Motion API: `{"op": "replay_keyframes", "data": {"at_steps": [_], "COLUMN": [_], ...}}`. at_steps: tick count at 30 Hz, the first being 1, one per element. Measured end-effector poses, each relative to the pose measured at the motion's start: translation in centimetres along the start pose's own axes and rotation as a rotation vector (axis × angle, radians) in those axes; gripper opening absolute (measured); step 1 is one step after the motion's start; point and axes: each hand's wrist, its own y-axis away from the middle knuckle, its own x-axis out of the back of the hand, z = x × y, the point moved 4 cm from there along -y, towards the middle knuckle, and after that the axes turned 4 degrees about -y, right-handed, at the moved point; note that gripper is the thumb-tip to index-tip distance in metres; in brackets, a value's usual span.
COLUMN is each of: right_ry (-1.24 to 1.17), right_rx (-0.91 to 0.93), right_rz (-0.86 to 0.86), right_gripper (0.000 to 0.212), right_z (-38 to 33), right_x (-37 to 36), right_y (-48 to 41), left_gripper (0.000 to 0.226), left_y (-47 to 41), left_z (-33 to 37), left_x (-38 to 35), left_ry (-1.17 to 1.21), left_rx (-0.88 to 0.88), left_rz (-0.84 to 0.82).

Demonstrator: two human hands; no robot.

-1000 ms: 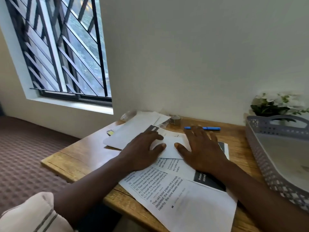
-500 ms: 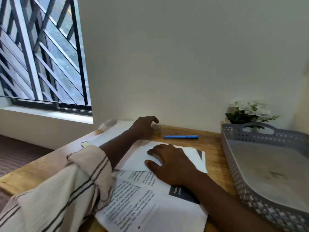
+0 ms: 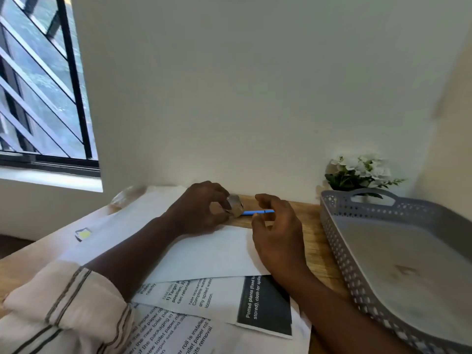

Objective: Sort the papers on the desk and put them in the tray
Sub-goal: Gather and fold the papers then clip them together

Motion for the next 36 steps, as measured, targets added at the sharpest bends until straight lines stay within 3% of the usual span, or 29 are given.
{"op": "replay_keyframes", "data": {"at_steps": [10, 14, 20, 28, 36], "right_ry": [0.01, -0.055, -0.199, -0.357, -0.267], "right_rx": [-0.111, -0.191, -0.271, -0.411, -0.266], "right_rz": [0.069, 0.133, 0.161, 0.265, 0.264], "right_gripper": [0.021, 0.002, 0.007, 0.011, 0.013], "right_z": [1.4, 2.1, 2.6, 3.4, 2.8], "right_x": [0.1, 0.7, 0.6, 0.8, 1.2], "right_y": [-0.4, -0.7, -0.8, -1.1, -1.2], "left_gripper": [0.015, 0.016, 0.013, 0.016, 0.027], "left_y": [-0.2, -0.2, -0.2, -0.2, 0.1], "left_z": [4.6, 4.8, 5.0, 3.1, -1.9], "left_x": [0.1, -0.3, -0.3, -0.4, -1.2], "left_ry": [-0.225, -0.3, -0.287, -0.122, -0.028], "left_rx": [-0.459, -0.488, -0.491, -0.235, 0.405], "left_rz": [0.194, 0.205, 0.219, 0.171, 0.093]}}
